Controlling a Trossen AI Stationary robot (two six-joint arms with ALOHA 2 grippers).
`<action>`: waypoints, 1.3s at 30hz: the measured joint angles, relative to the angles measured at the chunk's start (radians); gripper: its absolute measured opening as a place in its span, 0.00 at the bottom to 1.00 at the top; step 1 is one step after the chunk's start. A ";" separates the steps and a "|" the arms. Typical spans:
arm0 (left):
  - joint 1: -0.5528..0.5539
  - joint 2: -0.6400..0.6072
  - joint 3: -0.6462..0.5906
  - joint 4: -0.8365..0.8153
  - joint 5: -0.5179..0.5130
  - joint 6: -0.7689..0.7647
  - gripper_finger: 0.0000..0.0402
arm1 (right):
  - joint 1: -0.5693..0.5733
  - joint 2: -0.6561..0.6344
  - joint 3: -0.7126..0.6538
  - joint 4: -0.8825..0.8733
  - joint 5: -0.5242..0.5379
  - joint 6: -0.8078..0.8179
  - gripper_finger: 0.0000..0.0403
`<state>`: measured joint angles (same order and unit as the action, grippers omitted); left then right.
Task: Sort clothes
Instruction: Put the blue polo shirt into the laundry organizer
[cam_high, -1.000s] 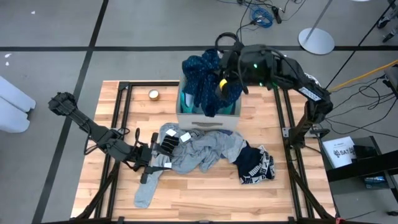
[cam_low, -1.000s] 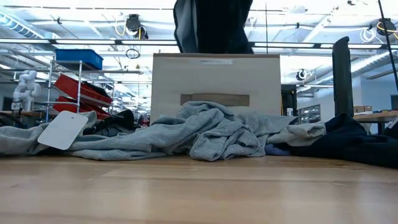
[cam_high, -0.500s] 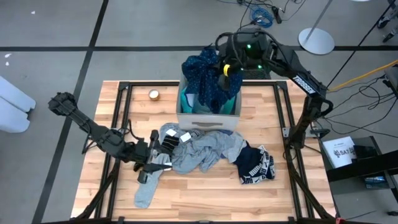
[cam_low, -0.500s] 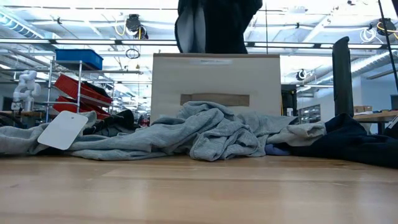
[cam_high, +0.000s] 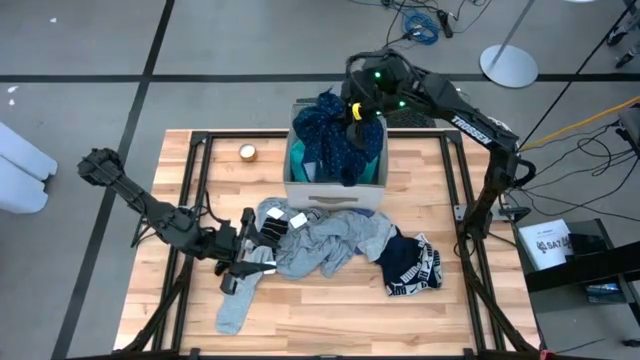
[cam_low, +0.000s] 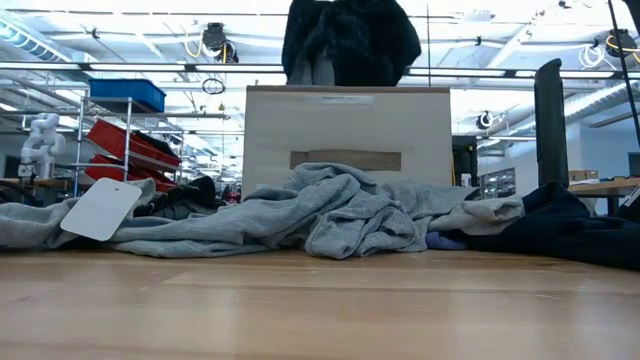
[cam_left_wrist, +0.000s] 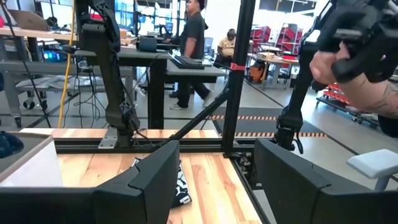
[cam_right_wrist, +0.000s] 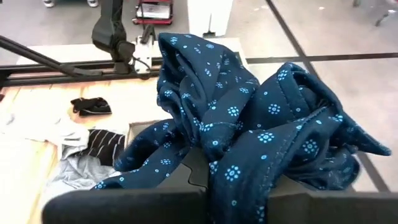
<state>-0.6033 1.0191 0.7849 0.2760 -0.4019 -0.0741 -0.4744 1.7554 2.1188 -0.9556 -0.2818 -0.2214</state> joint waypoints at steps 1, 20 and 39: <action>0.000 0.000 0.000 -0.006 0.000 0.000 0.54 | -0.001 0.000 -0.019 0.015 -0.009 0.000 0.06; 0.018 0.066 0.000 -0.187 0.000 0.090 0.54 | -0.081 0.000 -0.366 0.100 -0.002 0.001 0.06; 0.167 0.059 0.000 -0.183 0.016 0.184 0.54 | -0.073 0.148 -0.502 0.456 0.199 0.065 0.06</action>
<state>-0.4364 1.0782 0.7847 0.0930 -0.3863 0.1099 -0.5472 1.9035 1.6167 -0.4999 -0.0825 -0.1562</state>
